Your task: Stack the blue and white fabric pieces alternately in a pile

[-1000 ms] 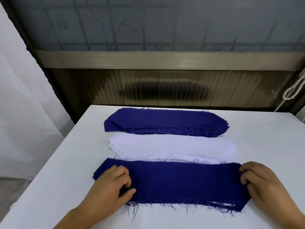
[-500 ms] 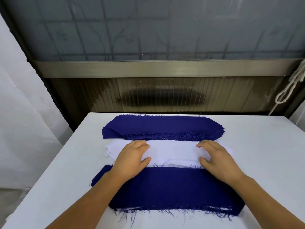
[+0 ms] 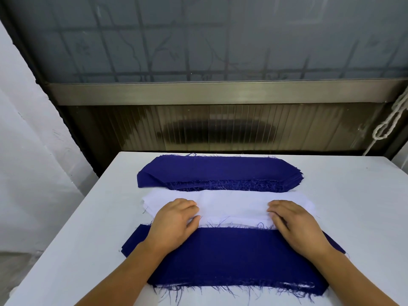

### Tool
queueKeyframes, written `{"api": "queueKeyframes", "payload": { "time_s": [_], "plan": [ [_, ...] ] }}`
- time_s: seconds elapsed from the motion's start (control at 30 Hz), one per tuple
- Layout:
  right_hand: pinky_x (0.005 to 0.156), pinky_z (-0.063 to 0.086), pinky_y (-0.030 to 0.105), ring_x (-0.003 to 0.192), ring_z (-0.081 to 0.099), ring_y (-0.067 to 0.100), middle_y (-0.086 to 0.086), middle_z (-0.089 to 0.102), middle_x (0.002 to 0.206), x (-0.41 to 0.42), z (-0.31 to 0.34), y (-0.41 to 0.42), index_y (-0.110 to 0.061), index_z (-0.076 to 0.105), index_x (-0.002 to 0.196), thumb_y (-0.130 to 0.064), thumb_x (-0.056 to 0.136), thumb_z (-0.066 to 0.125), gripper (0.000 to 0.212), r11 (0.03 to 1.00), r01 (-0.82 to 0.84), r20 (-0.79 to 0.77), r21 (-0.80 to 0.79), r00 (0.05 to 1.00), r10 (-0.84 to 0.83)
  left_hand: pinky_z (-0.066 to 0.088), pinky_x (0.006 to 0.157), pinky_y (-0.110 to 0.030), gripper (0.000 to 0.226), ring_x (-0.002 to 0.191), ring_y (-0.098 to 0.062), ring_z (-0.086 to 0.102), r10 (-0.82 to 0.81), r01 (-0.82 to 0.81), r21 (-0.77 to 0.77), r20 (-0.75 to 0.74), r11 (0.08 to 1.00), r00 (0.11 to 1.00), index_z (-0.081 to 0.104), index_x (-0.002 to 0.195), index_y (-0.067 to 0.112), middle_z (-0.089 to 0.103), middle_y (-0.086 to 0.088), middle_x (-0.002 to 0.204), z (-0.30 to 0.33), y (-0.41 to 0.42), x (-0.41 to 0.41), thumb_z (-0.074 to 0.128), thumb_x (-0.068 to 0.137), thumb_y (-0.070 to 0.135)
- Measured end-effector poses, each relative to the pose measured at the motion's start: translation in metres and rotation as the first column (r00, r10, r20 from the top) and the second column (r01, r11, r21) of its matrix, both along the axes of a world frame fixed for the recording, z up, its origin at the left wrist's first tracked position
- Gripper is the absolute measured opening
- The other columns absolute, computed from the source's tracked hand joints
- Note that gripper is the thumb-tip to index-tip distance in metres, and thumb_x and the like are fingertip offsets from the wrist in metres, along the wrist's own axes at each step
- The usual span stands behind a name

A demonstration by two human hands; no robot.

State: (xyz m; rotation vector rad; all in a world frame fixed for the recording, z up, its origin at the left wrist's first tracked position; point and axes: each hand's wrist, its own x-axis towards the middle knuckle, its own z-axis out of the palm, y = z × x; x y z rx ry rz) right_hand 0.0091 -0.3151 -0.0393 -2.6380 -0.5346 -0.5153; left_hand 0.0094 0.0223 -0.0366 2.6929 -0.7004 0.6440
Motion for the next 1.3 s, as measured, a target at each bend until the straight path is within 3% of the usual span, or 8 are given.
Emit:
{"api": "queueKeyframes", "payload": {
  "time_s": [0.33,0.53,0.63,0.87,0.97,1.07,1.2,1.3],
  "plan": [
    [0.078,0.034,0.001,0.088,0.052,0.001,-0.020,0.061,0.094,-0.001,0.001,-0.003,-0.025,0.065,0.089,-0.011,0.084,0.071,0.015,0.999,0.020,-0.052,0.048,0.999,-0.018,0.049,0.069,-0.020,0.007,0.080,-0.010,0.060,-0.037,0.037,-0.018,0.023,0.999,0.999,0.070,0.084,0.020,0.067,0.013,0.089,0.004,-0.001,-0.003,0.076,0.082,0.016],
    [0.077,0.043,0.012,0.095,0.056,0.000,-0.025,0.060,0.097,-0.005,0.008,-0.002,-0.030,0.064,0.089,-0.016,0.091,0.064,0.014,0.977,0.035,-0.133,0.210,0.991,-0.007,0.047,0.070,-0.020,0.017,0.081,-0.007,0.057,0.009,-0.006,-0.114,0.018,0.994,1.000,0.067,0.082,0.019,0.064,0.013,0.087,0.003,0.000,-0.004,0.056,0.090,0.028],
    [0.077,0.041,0.007,0.097,0.056,-0.002,-0.024,0.062,0.098,-0.007,0.010,-0.001,-0.031,0.064,0.093,-0.016,0.095,0.057,0.016,0.948,0.076,-0.153,0.308,0.988,-0.030,0.049,0.067,-0.021,0.013,0.079,-0.005,0.056,0.097,-0.099,-0.168,-0.020,0.981,0.995,0.068,0.083,0.021,0.063,0.016,0.084,0.002,0.000,-0.004,0.056,0.084,0.024],
    [0.079,0.037,0.010,0.093,0.058,0.011,-0.017,0.060,0.098,-0.005,0.012,0.002,-0.022,0.066,0.097,-0.006,0.091,0.060,0.018,0.960,0.166,-0.141,0.224,0.980,-0.137,0.046,0.062,-0.020,0.019,0.077,-0.010,0.058,0.267,-0.298,-0.218,-0.161,0.929,0.950,0.071,0.091,0.016,0.065,0.012,0.087,0.006,0.003,-0.002,0.070,0.078,0.003],
    [0.086,0.040,0.021,0.097,0.058,0.015,-0.010,0.061,0.102,-0.010,0.019,0.001,-0.016,0.069,0.095,0.001,0.088,0.063,0.020,0.965,0.139,-0.044,0.224,0.990,-0.132,0.049,0.072,-0.024,0.015,0.087,-0.009,0.057,0.219,-0.265,-0.246,-0.200,0.932,0.955,0.073,0.097,0.016,0.062,0.012,0.097,0.022,0.010,-0.005,0.066,0.087,0.007],
    [0.082,0.037,0.009,0.095,0.053,0.004,-0.013,0.060,0.100,-0.026,0.038,-0.004,-0.018,0.069,0.092,0.002,0.087,0.063,0.021,0.962,0.110,0.009,0.249,0.993,-0.116,0.050,0.077,-0.024,0.014,0.090,-0.008,0.059,0.148,-0.178,-0.226,-0.145,0.958,0.978,0.074,0.098,0.017,0.063,0.010,0.097,0.048,0.021,-0.017,0.065,0.090,0.009],
    [0.071,0.040,0.005,0.091,0.060,-0.002,-0.020,0.065,0.096,-0.056,0.073,-0.014,-0.033,0.066,0.089,-0.013,0.091,0.060,0.021,0.938,0.100,-0.165,0.332,0.985,-0.046,0.041,0.071,-0.008,0.015,0.085,-0.003,0.061,-0.001,-0.079,-0.236,-0.320,0.969,0.947,0.071,0.093,0.031,0.063,0.020,0.091,0.081,0.041,-0.043,0.066,0.091,0.018],
    [0.070,0.043,0.009,0.083,0.063,0.000,-0.015,0.070,0.092,-0.064,0.093,-0.028,-0.032,0.071,0.090,-0.022,0.089,0.065,0.012,0.910,0.128,-0.438,0.395,0.897,0.064,0.042,0.068,-0.008,0.015,0.083,-0.002,0.062,-0.119,-0.067,-0.289,-0.582,0.955,0.805,0.070,0.085,0.040,0.067,0.017,0.090,0.096,0.056,-0.053,0.071,0.088,0.025]
  ]
}}
